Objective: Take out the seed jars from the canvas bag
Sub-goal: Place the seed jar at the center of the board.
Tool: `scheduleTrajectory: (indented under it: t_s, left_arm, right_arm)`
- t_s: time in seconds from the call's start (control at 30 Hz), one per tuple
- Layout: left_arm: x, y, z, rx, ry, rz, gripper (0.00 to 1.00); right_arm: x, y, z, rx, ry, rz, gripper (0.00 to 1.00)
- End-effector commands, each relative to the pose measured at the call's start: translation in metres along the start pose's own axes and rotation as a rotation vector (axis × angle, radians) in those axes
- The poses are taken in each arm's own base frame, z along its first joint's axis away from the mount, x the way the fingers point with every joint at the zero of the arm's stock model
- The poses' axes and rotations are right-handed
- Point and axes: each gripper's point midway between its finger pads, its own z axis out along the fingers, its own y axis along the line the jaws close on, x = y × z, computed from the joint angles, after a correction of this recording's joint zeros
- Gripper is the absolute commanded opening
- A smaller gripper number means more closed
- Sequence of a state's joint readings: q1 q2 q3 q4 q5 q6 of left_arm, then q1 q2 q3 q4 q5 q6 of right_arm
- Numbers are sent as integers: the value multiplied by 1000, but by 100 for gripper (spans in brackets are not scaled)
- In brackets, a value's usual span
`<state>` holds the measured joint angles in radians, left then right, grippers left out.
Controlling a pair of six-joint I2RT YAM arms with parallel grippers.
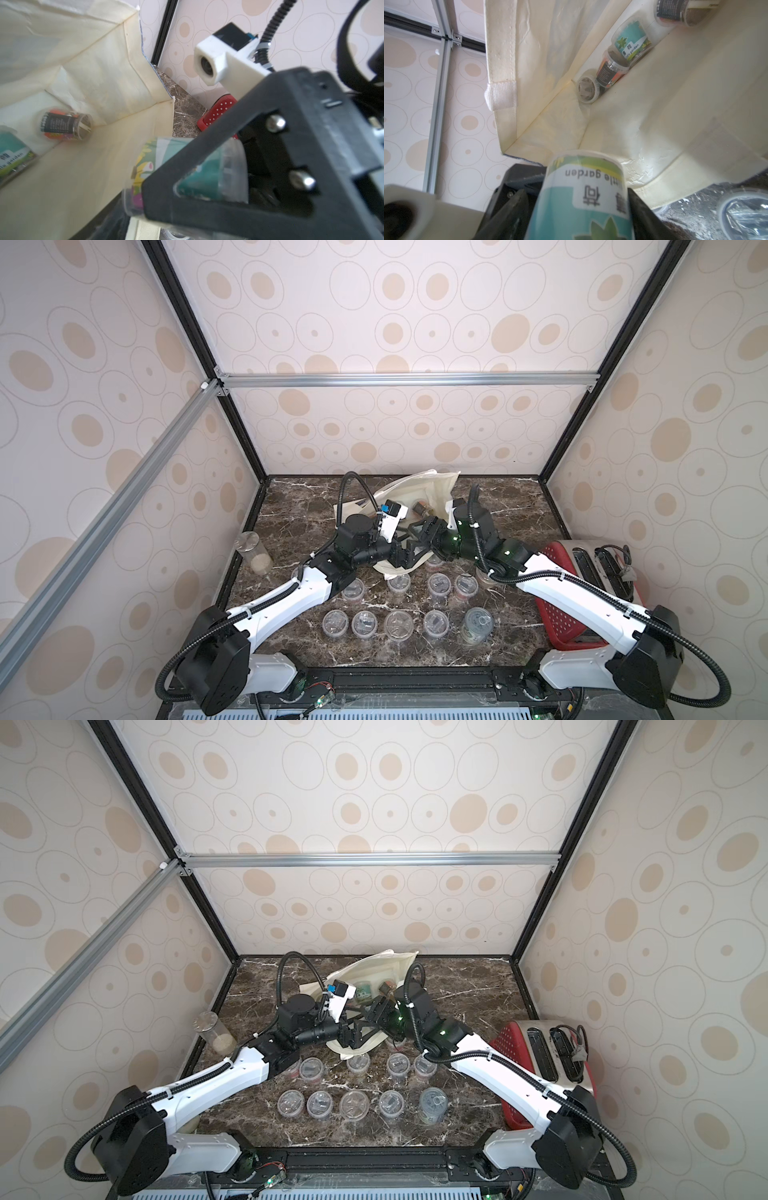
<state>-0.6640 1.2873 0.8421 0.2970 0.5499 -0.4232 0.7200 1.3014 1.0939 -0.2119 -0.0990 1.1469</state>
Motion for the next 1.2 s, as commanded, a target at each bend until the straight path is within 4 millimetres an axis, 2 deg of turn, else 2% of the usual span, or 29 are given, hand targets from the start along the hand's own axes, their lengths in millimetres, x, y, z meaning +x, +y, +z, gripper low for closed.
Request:
scheduleTrajectory:
  t_s: [0.0,0.17,0.27,0.43,0.6,0.77,0.9,1.07,1.17]
  left_arm:
    - [-32,-20,-14,32,-120,113,98]
    - [-37,-19,-24,-12,-136,176,98]
    - [-41,-10,-32,-94,-147,214,98]
    - [-47,4,-46,-215,-160,267,98]
    - [-44,18,-53,-307,-141,297,98]
    - [-41,23,-57,-341,-135,314,98]
    - [-36,29,-60,-371,-117,312,98]
    - [-34,33,-63,-400,-104,321,98]
    - [-34,33,-65,-404,-105,327,98]
  right_arm:
    - [-8,-11,-11,44,-7,16,72]
    - [-39,-37,-29,115,-32,5,72]
    - [-60,-67,-44,188,-56,17,72]
    - [-84,-135,-64,321,-98,92,72]
    - [-94,-203,-88,465,-117,175,73]
    - [-97,-260,-115,601,-165,257,73]
    - [-86,-292,-117,717,-117,232,74]
    - [-78,-312,-120,832,-17,167,73]
    - [-62,-321,-114,857,123,157,74]
